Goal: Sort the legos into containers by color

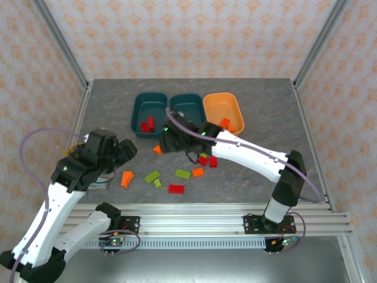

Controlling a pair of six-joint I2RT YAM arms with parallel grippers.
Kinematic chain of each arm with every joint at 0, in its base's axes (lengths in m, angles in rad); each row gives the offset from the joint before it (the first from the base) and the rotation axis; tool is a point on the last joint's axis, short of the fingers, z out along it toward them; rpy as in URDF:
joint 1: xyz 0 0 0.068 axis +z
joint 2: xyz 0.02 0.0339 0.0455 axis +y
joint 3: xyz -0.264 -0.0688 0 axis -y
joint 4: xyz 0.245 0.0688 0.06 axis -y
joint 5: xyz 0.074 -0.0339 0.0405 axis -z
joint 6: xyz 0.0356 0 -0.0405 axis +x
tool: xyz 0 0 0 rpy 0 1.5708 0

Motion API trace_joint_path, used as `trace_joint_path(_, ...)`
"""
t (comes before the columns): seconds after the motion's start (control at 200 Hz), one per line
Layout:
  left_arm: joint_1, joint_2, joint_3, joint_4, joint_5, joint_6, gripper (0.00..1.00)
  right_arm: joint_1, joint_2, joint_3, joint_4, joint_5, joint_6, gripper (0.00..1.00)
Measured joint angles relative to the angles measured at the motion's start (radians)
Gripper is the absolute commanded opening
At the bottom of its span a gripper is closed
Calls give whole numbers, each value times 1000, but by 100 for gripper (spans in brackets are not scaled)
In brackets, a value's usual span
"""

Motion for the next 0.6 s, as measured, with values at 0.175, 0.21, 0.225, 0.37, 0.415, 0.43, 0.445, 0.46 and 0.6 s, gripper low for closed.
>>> trace_joint_path(0.175,0,-171,1,-164,-105,-70,76,93,243,143,18,-71,129,74)
trace_joint_path(0.21,0,-196,2,-192,-117,-78,76,104,293,177,20,-78,158,75)
trace_joint_path(0.225,0,-204,2,-201,-122,-82,76,107,312,192,17,-79,166,75)
trace_joint_path(0.37,0,-261,9,-286,-145,-101,75,143,492,361,2,-83,272,76)
trace_joint_path(0.415,0,-271,14,-304,-146,-102,75,154,536,411,0,-82,303,76)
trace_joint_path(0.43,0,-272,16,-308,-146,-102,75,158,551,428,0,-82,313,76)
trace_joint_path(0.445,0,-276,18,-314,-147,-102,75,161,564,441,-2,-82,323,76)
trace_joint_path(0.46,0,-278,21,-318,-147,-102,75,164,576,457,-5,-82,331,76)
trace_joint_path(0.6,0,-304,52,-356,-150,-101,75,185,675,579,-20,-81,402,75)
